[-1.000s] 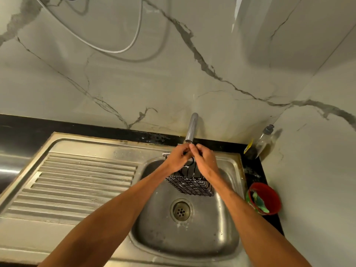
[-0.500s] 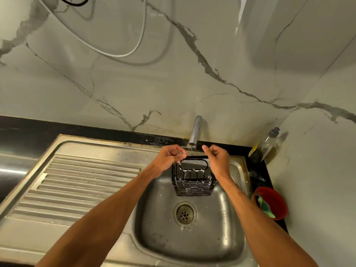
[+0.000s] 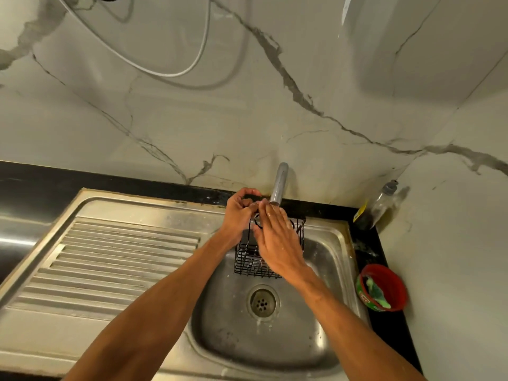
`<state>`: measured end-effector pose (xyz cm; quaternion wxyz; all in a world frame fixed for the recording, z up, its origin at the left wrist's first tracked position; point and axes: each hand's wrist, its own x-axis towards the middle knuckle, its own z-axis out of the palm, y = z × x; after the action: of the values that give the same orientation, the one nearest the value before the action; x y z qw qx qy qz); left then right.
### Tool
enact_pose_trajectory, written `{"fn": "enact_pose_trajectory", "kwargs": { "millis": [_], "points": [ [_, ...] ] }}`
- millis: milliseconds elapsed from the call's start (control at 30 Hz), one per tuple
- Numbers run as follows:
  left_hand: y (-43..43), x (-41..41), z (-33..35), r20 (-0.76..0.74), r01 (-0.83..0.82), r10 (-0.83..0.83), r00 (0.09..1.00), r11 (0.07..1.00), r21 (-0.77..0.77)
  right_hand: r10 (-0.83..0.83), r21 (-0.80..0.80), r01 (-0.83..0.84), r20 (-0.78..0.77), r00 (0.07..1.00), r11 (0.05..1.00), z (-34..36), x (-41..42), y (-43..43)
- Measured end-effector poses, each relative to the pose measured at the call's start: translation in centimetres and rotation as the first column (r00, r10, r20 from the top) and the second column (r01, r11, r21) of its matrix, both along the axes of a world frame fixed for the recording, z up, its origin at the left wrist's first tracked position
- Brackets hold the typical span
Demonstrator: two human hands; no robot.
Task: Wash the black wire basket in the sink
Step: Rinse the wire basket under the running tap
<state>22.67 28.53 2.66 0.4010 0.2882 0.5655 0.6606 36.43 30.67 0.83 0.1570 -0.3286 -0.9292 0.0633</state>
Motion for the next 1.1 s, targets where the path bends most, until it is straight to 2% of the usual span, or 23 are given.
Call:
{"fn": "enact_pose_trajectory", "kwargs": {
  "millis": [100, 233, 367, 467, 500, 633, 700, 767, 833, 933, 967, 1067, 1100],
  "points": [
    [0.4, 0.4, -0.3, -0.007, -0.036, 0.036, 0.999, 0.999, -0.023, -0.114, -0.039, 0.114, 0.004, 0.993, 0.993, 0.1, 0.7, 0.2],
    [0.9, 0.6, -0.2, 0.015, -0.092, 0.093, 0.996, 0.993, -0.070, 0.078, 0.075, -0.076, -0.027, 0.997, 0.994, -0.5, 0.9, -1.5],
    [1.1, 0.9, 0.0, 0.034, -0.094, 0.096, 0.995, 0.993, -0.066, -0.004, 0.061, 0.010, -0.102, 0.995, 0.998, -0.6, 1.9, -0.8],
    [1.4, 0.9, 0.0, 0.034, -0.102, 0.104, 0.994, 0.992, -0.076, 0.152, 0.064, -0.145, -0.131, 0.980, 0.987, -0.5, 1.9, -1.7],
    [1.4, 0.9, -0.1, 0.041, -0.093, 0.096, 0.995, 0.993, -0.072, 0.156, 0.062, -0.148, -0.150, 0.976, 0.987, -0.4, 2.1, -1.3],
    [1.3, 0.9, 0.2, 0.061, -0.095, 0.100, 0.993, 0.992, -0.081, -0.033, -0.062, 0.015, -0.307, 0.951, 0.998, -0.2, 1.2, -1.2],
    [1.2, 0.9, 0.2, 0.059, -0.102, 0.107, 0.993, 0.992, -0.081, -0.015, -0.041, 0.003, -0.306, 0.952, 0.999, -0.6, 1.2, -1.5],
    [0.9, 0.7, 0.3, 0.037, -0.104, 0.108, 0.993, 0.991, -0.085, -0.135, -0.117, 0.104, -0.302, 0.944, 0.988, -0.5, 1.7, -0.2],
    [0.8, 0.5, 0.1, 0.019, -0.111, 0.113, 0.993, 0.989, -0.094, -0.247, -0.179, 0.208, -0.230, 0.942, 0.962, 0.2, 1.8, 0.5],
    [0.8, 0.4, 0.2, 0.006, -0.131, 0.133, 0.991, 0.987, -0.096, -0.051, -0.035, 0.048, -0.096, 0.994, 0.998, 0.0, 1.4, -0.3],
    [0.9, 0.2, 0.3, 0.010, -0.140, 0.142, 0.990, 0.986, -0.090, -0.055, -0.010, 0.054, -0.099, 0.994, 0.999, -0.2, 1.5, -0.1],
    [0.8, 0.1, 0.7, 0.017, -0.158, 0.160, 0.987, 0.984, -0.082, -0.322, -0.094, 0.309, -0.182, 0.929, 0.946, 0.1, 1.9, 1.1],
    [0.9, 0.2, 0.7, 0.020, -0.163, 0.165, 0.986, 0.983, -0.080, -0.316, -0.103, 0.302, -0.180, 0.931, 0.948, 0.4, 1.5, 0.7]
  ]
}}
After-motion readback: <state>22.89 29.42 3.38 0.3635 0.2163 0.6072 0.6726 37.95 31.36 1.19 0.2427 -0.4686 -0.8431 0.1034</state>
